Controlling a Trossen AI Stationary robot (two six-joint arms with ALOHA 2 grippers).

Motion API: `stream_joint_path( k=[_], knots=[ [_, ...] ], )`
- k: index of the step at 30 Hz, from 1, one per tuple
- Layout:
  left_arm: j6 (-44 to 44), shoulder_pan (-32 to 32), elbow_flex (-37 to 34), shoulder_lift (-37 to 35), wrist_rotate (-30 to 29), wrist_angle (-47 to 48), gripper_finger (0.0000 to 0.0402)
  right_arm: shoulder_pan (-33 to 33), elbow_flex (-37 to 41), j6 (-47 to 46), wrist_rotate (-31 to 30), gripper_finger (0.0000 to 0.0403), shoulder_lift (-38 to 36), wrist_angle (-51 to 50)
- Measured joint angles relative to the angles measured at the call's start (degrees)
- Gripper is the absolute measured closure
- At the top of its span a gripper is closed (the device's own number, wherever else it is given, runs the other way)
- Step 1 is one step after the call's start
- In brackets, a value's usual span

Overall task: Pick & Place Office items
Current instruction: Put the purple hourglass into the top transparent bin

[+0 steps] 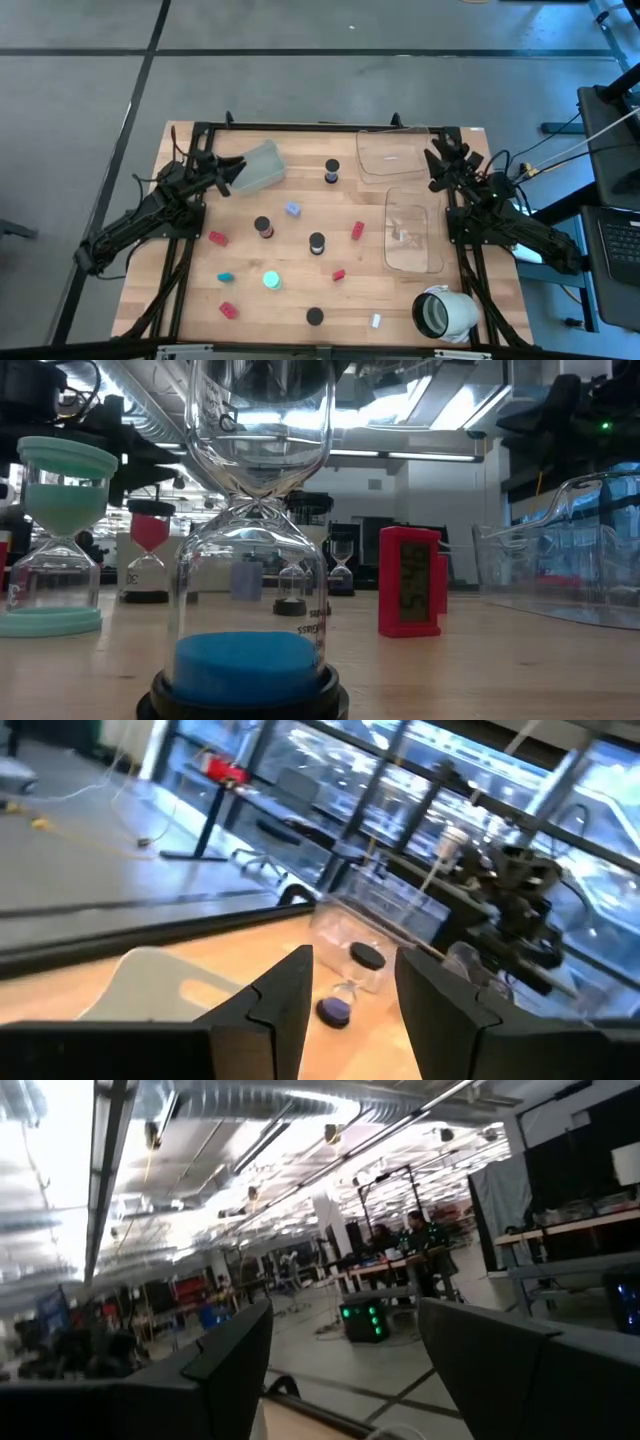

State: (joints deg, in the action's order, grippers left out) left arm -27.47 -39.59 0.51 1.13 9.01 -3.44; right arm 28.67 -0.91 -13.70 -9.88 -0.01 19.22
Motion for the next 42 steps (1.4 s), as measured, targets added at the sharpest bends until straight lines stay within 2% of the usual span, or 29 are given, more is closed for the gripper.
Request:
stream_joint_path(
  k=[3,7,10,16,21,28,33,38,42],
  knots=[
    [4.85,1.48,0.00,0.00,-0.03,-2.41,0.0260,0.02,0.00,0.89,0.28,0.0147,0.00,-0.78],
    [11.42,4.52,0.00,0.00,0.18,-10.20,0.0260,0.02,0.00,0.71,0.26,0.0147,0.00,-0.76],
    [13.99,7.27,0.00,0.00,1.93,-14.64,0.0260,0.01,0.00,0.71,-1.69,0.0145,0.37,-0.65],
    [17.14,11.62,0.00,0.00,2.53,-16.19,0.0260,0.02,-1.30,-0.94,-1.92,0.0115,4.81,-2.56],
    [18.25,12.99,0.00,0.00,0.92,-16.54,0.0260,0.00,-5.49,-4.03,1.57,0.0092,11.43,-4.94],
    [18.26,13.26,0.00,0.00,-3.98,-16.51,0.0260,-0.04,-14.43,-1.60,2.51,0.0087,23.48,-8.53],
    [18.26,13.26,0.00,0.00,-4.55,-16.47,0.0260,-0.92,-19.94,0.69,8.05,0.0087,34.24,-8.78],
    [17.80,13.26,0.00,0.00,-6.41,-16.45,0.0260,-2.62,-26.22,4.63,4.88,0.0087,42.89,-8.84],
    [17.75,13.26,0.00,0.00,-6.99,-16.07,0.0260,-2.91,-30.28,5.19,7.80,0.0087,47.80,-9.09]
  ],
)
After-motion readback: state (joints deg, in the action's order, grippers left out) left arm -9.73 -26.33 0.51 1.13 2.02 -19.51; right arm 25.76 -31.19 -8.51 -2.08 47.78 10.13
